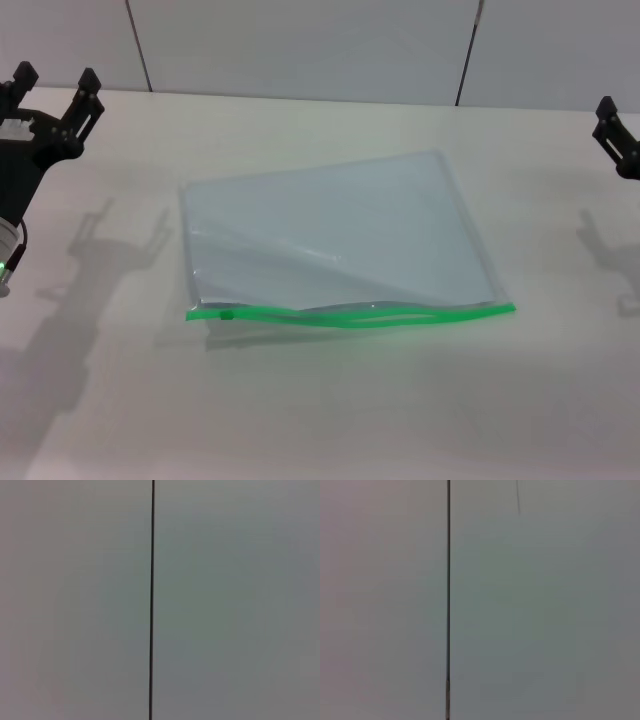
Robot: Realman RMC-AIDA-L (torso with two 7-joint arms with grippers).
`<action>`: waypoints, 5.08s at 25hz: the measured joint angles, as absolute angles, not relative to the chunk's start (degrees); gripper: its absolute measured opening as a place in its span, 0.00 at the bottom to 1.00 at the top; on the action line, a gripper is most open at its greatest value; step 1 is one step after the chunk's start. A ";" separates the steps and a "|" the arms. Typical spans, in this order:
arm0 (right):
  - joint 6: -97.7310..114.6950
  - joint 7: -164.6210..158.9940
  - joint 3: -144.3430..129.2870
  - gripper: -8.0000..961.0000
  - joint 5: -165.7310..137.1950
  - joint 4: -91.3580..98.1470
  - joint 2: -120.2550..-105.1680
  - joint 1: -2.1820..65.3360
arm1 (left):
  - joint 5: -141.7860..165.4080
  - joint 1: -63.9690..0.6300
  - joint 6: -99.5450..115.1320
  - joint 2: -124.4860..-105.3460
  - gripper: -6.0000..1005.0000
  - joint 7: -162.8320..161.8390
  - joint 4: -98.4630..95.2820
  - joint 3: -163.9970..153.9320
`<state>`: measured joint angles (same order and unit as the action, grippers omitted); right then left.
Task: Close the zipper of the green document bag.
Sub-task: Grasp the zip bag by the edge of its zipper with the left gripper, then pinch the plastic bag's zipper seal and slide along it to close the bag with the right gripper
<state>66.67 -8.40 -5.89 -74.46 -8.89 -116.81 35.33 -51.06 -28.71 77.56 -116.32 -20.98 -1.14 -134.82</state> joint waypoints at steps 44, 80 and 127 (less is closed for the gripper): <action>71.37 -8.11 -6.33 0.91 -74.36 -8.74 -116.63 34.01 | -6.45 -21.78 92.35 -116.41 0.76 8.23 11.27 -133.71; 74.33 -8.02 -6.88 0.90 -74.84 -9.30 -116.72 33.52 | -2.55 -34.53 71.65 -115.92 0.60 9.75 7.30 -134.03; 68.14 12.39 -16.27 0.76 -119.31 -10.69 -116.89 52.34 | -6.50 -36.26 71.54 -116.19 0.06 12.75 1.76 -134.05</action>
<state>68.14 12.39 -16.27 -119.31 -10.69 -116.89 52.34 -6.50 -36.26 71.54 -116.19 12.75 1.76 -134.05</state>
